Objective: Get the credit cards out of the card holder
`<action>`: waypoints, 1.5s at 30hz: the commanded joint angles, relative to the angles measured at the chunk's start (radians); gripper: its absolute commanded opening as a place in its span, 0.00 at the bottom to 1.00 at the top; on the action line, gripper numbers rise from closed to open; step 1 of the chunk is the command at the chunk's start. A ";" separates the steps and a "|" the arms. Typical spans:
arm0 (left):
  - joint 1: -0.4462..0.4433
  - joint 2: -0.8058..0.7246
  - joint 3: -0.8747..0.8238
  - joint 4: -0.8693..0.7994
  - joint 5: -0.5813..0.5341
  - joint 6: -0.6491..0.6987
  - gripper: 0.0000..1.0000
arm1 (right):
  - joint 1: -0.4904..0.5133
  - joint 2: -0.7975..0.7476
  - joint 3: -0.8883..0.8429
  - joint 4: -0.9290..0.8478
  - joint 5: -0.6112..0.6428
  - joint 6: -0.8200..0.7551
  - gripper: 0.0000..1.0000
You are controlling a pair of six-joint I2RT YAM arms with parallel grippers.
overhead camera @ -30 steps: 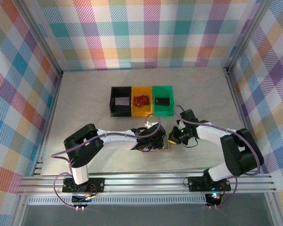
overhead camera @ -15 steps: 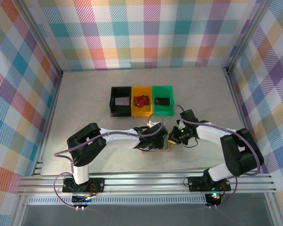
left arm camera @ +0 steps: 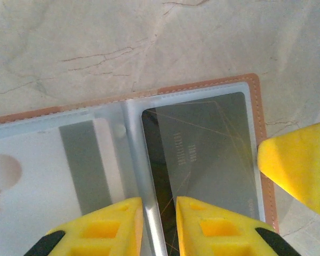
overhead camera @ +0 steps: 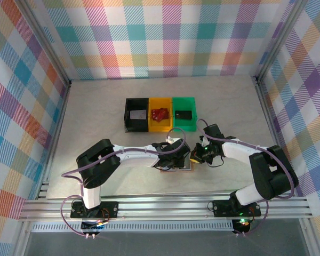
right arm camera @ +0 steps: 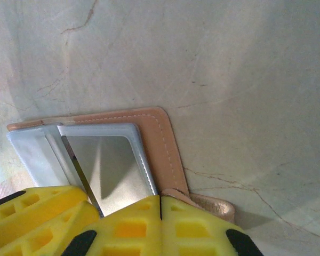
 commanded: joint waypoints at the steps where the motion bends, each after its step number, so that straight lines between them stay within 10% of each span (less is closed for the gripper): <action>1: 0.007 0.026 0.020 -0.063 -0.033 0.003 0.25 | -0.002 0.008 -0.024 -0.033 0.020 -0.002 0.00; 45: 0.056 -0.042 -0.155 0.289 0.120 -0.127 0.23 | -0.002 0.007 -0.034 -0.021 0.003 -0.004 0.00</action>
